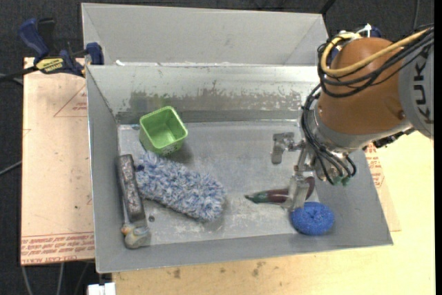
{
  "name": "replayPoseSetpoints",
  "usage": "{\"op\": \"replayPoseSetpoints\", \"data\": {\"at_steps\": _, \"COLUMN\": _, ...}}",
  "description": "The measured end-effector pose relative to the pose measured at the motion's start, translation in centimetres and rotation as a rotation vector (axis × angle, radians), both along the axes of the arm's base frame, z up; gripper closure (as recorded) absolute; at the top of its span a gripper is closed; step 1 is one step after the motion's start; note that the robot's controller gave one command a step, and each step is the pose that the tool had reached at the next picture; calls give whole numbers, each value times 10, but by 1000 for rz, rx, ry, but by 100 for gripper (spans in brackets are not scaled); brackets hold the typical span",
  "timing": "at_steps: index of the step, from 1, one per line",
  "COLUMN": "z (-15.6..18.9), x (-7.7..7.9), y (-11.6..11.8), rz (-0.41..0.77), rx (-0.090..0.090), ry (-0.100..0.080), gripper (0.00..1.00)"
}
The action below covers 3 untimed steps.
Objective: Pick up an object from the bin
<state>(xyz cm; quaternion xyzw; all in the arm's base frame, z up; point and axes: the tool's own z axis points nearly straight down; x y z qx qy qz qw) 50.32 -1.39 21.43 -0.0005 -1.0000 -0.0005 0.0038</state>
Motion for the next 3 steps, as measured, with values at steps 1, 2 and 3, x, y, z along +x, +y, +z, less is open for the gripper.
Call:
{"op": "replayPoseSetpoints", "data": {"at_steps": 1, "z": 4, "x": 1, "y": 0, "rz": 0, "rx": 0, "ry": -8, "gripper": 0}}
{"op": "replayPoseSetpoints", "data": {"at_steps": 2, "z": -44, "x": -2, "y": -11, "rz": -39, "rx": 0, "ry": -16, "gripper": 0}}
{"op": "replayPoseSetpoints", "data": {"at_steps": 3, "z": -74, "x": -2, "y": -42, "rz": 11, "rx": 1, "ry": -4, "gripper": 0}}
